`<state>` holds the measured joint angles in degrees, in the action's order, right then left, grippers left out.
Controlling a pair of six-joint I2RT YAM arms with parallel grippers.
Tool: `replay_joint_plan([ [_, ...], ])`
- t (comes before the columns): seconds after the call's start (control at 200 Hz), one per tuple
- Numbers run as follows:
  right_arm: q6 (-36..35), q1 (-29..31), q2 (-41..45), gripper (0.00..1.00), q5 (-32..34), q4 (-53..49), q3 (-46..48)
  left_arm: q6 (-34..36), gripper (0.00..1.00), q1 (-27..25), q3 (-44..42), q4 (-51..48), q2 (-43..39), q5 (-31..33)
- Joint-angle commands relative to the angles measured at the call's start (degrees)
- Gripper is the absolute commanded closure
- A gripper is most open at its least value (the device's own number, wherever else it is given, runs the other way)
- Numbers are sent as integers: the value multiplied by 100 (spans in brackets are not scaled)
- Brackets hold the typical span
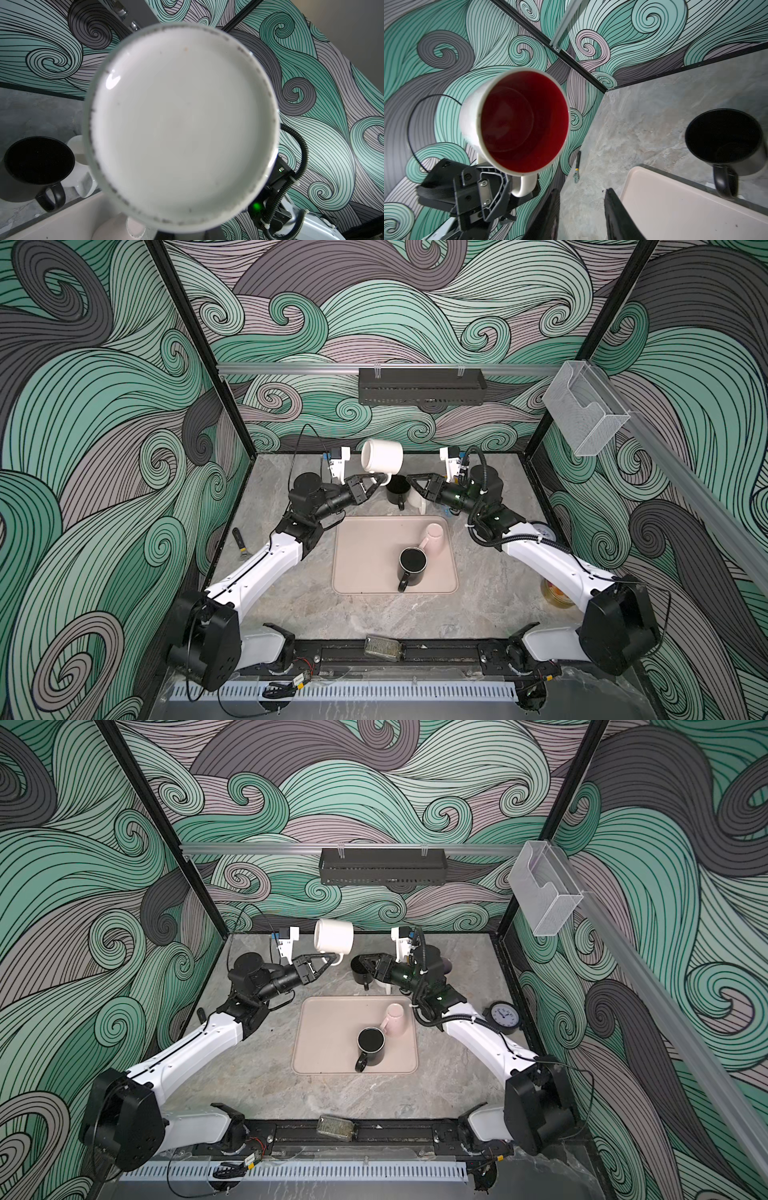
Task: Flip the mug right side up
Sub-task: 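Grasp the cream mug's rim with the right gripper beside the left gripper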
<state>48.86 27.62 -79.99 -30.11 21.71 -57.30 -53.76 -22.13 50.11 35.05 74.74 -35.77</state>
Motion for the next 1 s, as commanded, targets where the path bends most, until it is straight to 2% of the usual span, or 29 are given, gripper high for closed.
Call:
replay_joint_plan([
  [0.0,670,-37,-129,63,-581,914,113,-724,100,99,52,1680,208,-332],
  [0.325,1060,-41,-291,65,-851,1434,117,-1718,100,111,192,2957,980,-483],
  [0.996,1494,-63,-667,68,-1004,2043,2,-1812,100,-90,-27,3237,1171,-482],
])
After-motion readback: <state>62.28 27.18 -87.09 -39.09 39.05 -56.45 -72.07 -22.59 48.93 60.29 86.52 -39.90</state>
